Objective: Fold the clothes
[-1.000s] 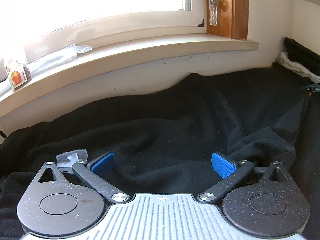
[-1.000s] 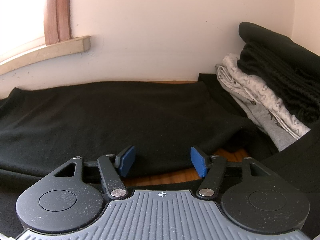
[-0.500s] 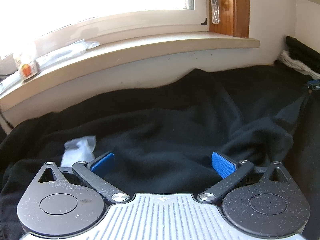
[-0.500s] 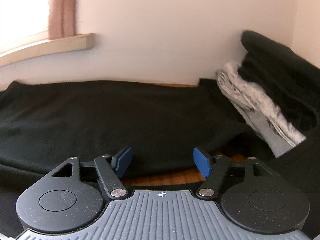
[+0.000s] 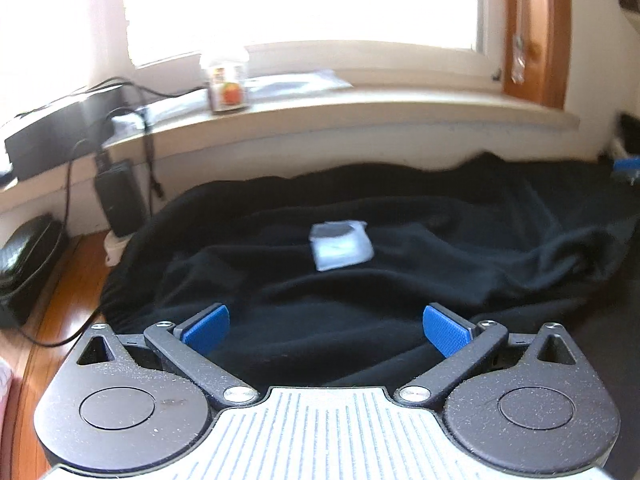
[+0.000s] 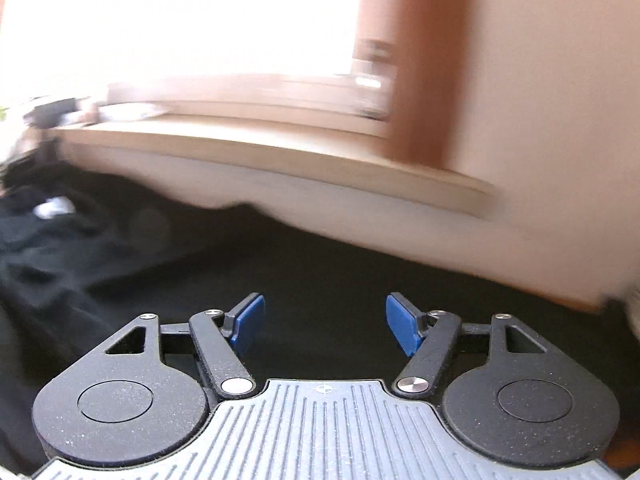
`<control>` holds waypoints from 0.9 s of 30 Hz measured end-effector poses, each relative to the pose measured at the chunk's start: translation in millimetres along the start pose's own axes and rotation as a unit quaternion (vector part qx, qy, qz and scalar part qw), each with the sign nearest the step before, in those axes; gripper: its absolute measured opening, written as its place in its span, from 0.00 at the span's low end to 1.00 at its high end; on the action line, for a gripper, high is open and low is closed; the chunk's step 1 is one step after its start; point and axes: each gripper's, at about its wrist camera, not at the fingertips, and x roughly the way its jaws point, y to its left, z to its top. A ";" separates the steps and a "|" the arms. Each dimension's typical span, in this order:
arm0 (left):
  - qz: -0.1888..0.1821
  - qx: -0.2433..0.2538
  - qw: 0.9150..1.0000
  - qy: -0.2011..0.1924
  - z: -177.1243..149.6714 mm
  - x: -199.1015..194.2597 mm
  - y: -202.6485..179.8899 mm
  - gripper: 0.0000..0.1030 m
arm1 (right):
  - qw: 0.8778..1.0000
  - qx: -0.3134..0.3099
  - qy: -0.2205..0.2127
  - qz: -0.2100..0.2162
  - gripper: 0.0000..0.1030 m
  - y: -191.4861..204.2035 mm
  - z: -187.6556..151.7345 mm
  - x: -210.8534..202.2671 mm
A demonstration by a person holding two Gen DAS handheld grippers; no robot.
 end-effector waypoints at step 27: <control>-0.082 0.072 0.994 -0.023 54.8 75.4 -87.6 0.40 | 0.998 0.027 0.013 0.050 0.64 10.7 -46.0 -3.8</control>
